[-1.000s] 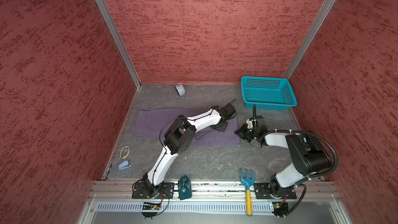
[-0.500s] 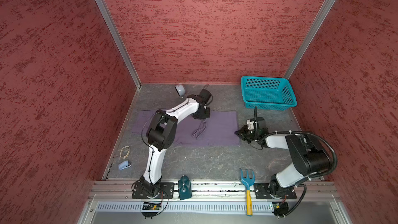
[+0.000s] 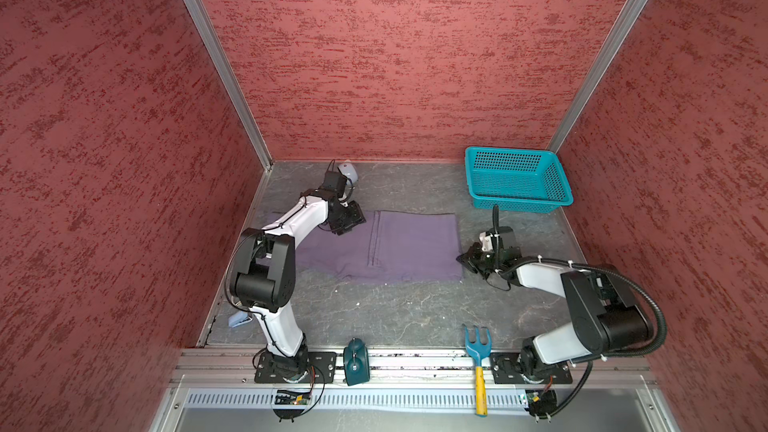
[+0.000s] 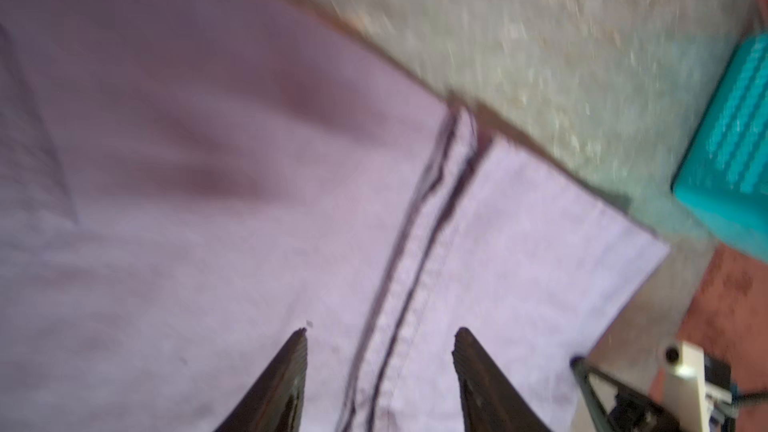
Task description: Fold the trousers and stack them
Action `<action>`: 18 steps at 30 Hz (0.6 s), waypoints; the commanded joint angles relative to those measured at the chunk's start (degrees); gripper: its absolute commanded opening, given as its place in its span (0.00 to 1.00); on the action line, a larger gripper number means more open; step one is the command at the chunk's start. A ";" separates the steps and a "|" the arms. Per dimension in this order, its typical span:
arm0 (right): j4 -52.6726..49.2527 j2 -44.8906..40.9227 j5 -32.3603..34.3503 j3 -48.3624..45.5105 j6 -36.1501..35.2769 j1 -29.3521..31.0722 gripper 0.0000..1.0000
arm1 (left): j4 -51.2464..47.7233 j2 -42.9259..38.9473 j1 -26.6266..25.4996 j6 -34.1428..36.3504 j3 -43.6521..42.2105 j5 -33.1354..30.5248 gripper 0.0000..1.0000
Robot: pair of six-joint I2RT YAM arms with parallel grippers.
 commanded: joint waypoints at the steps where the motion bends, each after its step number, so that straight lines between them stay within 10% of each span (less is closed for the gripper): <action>1: -8.22 -2.99 5.75 4.01 -4.52 -0.37 0.00 | 0.34 -2.51 -3.36 0.17 -4.25 3.11 0.57; 7: -10.03 -8.68 9.03 6.43 -5.17 -0.40 0.00 | -0.25 -2.08 -8.36 -1.72 -8.94 -2.13 0.33; 18: -8.44 -13.09 10.29 3.62 -3.05 -0.54 0.00 | -0.54 1.24 -11.23 -1.19 -7.81 -6.24 0.34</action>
